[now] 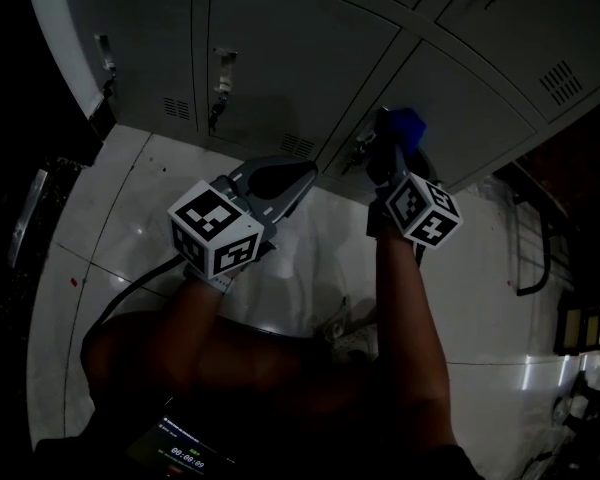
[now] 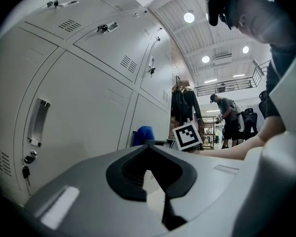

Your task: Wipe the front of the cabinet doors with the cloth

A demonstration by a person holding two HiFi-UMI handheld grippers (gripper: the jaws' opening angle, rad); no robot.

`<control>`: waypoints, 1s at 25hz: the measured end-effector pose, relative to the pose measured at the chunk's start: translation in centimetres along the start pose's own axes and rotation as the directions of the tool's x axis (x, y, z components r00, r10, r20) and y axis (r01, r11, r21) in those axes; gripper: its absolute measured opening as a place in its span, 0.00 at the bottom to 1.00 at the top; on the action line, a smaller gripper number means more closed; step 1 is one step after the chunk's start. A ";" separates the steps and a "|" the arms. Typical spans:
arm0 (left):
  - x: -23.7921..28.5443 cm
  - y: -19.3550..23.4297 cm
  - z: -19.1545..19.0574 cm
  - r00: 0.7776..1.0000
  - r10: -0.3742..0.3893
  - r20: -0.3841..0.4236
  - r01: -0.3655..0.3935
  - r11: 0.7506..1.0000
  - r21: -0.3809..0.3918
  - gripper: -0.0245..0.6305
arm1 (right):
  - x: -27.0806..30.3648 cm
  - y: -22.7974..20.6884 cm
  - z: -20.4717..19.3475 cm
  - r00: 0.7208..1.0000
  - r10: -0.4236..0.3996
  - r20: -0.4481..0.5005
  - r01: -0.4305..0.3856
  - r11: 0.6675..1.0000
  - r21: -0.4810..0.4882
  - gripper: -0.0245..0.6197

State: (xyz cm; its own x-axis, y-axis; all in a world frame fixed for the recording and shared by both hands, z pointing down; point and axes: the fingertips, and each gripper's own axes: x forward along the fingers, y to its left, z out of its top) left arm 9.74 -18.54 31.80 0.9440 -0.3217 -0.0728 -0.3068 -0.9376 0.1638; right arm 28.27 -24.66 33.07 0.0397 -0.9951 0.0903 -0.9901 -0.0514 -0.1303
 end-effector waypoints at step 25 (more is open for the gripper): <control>0.2 0.0 -0.6 1.000 -0.005 -0.019 0.005 1.000 0.010 0.04 | -8.4 -17.8 1.1 0.918 -0.393 0.042 0.382 0.910 0.163 0.20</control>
State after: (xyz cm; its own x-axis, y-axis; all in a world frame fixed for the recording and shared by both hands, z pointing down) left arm 9.98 -18.46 32.42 0.9476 -0.3146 -0.0551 -0.3032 -0.9404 0.1540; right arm 45.69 -15.51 33.51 0.4315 -0.8974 0.0923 -0.8637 -0.4405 -0.2450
